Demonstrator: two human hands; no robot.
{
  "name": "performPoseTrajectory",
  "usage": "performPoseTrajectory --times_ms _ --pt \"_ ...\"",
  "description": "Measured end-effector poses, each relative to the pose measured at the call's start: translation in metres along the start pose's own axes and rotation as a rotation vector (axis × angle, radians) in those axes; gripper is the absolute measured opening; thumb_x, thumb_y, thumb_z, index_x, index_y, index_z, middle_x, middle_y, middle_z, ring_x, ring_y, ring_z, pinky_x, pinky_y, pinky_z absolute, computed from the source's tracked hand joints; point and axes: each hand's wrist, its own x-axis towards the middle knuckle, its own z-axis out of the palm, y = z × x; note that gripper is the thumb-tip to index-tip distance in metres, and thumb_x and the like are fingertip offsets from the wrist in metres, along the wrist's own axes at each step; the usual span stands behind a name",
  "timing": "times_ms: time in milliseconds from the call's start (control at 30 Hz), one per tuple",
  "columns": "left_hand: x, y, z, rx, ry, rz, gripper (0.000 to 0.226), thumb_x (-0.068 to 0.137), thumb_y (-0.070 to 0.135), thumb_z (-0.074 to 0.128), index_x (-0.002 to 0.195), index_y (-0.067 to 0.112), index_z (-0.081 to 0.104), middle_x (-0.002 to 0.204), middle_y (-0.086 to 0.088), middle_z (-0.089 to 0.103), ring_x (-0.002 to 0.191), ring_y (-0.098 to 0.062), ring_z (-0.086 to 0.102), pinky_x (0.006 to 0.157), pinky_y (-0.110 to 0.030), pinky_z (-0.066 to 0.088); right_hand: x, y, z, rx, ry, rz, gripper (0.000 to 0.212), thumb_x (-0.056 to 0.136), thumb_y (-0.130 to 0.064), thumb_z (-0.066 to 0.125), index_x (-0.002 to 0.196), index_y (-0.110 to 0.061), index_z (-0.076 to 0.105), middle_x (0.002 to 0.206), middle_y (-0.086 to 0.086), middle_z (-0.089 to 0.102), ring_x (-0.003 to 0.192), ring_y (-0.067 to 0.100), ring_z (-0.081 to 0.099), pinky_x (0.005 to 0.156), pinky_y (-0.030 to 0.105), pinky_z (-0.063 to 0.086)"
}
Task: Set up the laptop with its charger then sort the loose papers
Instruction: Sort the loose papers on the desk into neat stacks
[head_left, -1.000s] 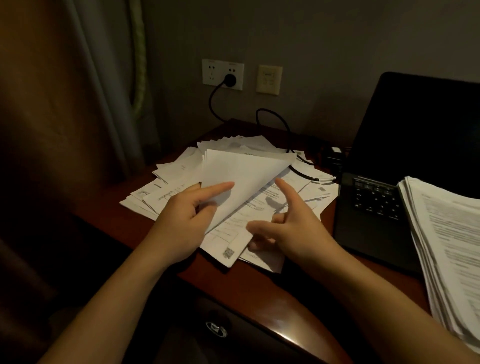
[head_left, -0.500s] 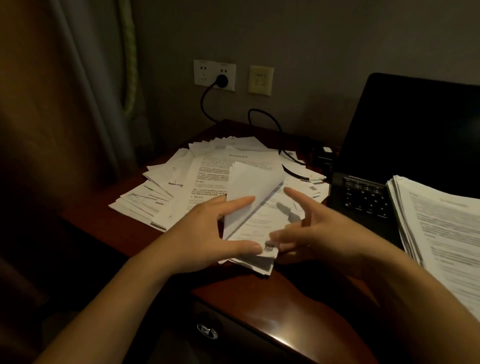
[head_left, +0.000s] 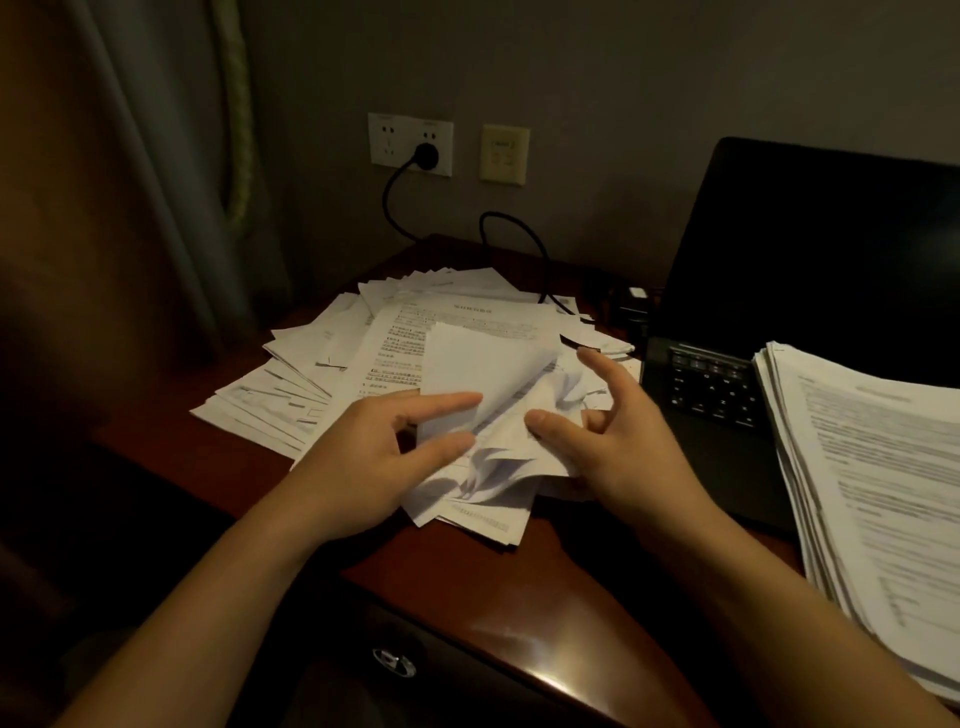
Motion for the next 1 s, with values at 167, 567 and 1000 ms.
performPoseTrajectory --times_ms 167,567,1000 --pt "-0.001 -0.001 0.001 0.013 0.035 -0.014 0.044 0.083 0.044 0.072 0.125 0.048 0.061 0.108 0.046 0.045 0.096 0.041 0.036 0.070 0.009 0.034 0.003 0.001 -0.003 -0.003 -0.014 0.015 0.089 0.083 -0.029 0.080 0.151 -0.044 0.024 0.103 0.006 0.075 0.079 0.014 0.075 0.059 0.036 0.063" --pt "0.002 0.005 0.009 -0.091 0.118 0.005 0.074 0.098 0.021 0.060 0.137 0.070 0.021 0.109 0.066 0.030 0.099 0.035 0.042 0.060 -0.006 0.049 0.008 -0.006 -0.020 -0.029 -0.129 0.067 0.092 0.089 -0.012 0.073 0.153 -0.049 0.018 0.075 -0.012 0.075 0.075 0.012 0.075 0.054 0.024 0.056" --pt "-0.004 0.004 0.007 -0.067 0.057 -0.005 0.057 0.098 0.023 0.061 0.140 0.055 0.039 0.117 0.043 0.038 0.097 0.022 0.053 0.064 -0.006 0.048 0.006 -0.002 -0.007 -0.017 -0.020 0.017 0.084 0.090 -0.020 0.072 0.154 -0.042 0.022 0.092 0.001 0.074 0.070 0.010 0.074 0.050 0.019 0.054"
